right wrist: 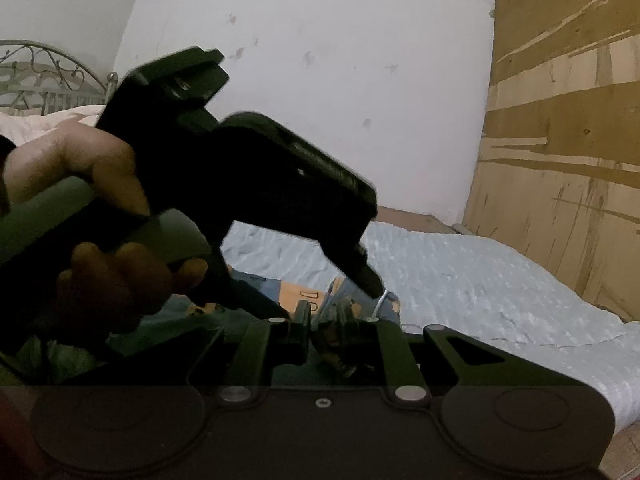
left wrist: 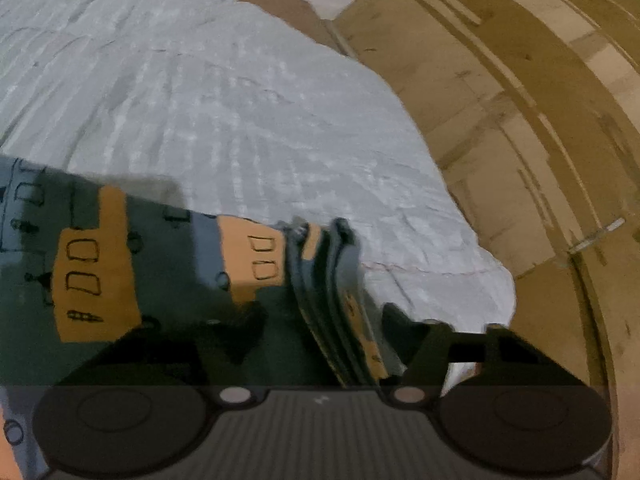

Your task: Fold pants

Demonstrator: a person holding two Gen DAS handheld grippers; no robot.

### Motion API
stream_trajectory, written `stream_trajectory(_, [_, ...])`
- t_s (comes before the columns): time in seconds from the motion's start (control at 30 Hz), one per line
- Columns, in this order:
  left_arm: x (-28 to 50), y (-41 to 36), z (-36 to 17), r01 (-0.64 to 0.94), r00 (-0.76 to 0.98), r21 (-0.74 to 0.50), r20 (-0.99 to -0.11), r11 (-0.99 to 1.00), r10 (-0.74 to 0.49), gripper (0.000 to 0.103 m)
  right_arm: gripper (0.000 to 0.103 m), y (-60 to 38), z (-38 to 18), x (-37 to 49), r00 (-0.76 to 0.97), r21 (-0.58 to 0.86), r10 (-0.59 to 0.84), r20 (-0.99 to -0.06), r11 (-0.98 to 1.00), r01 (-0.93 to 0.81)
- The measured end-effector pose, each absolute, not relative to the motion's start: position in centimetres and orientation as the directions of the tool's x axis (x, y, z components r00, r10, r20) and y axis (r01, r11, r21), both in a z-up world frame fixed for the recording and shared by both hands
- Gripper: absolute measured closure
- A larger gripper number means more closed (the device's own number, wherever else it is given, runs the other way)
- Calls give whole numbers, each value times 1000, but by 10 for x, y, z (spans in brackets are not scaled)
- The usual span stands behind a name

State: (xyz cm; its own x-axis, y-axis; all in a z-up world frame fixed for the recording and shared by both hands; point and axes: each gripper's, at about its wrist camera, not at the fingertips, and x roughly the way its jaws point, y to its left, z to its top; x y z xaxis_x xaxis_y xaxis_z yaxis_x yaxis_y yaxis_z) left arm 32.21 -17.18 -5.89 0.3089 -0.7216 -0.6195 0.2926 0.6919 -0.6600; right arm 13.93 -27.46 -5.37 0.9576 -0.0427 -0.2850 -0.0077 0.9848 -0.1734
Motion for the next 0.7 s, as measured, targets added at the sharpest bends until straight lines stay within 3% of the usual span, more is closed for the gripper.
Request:
stream_trajectory(0.1, [324, -172, -61, 273, 311, -657, -631, 702, -711, 78, 89, -276, -54, 141, 955, -169, -40, -292, 985, -10])
stream_trajectory(0.2, [323, -174, -62, 283, 317, -649, -631, 706, -708, 88, 89, -276, -53, 150, 953, -167, -37, -301, 986, -15])
stream_trajectory(0.33, [319, -176, -57, 284, 333, -636, -637, 718, -695, 92, 87, -276, -52, 153, 953, -175, -44, -301, 984, -10])
stream_trajectory(0.4, [320, -177, -55, 264, 333, -637, -645, 724, -688, 93, 80, -275, -54, 153, 952, -190, -53, -303, 982, -6])
stream_trajectory(0.47, [321, -177, -53, 256, 331, -636, -650, 728, -684, 94, 79, -272, -56, 156, 948, -208, -57, -312, 978, -10])
stream_trajectory(0.6, [318, -179, -45, 264, 337, -628, -652, 732, -680, 94, 63, -267, -68, 158, 943, -274, -82, -323, 962, -10])
stream_trajectory(0.7, [317, -178, -42, 261, 337, -633, -647, 729, -684, 95, 61, -259, -73, 159, 940, -343, -111, -324, 939, -7])
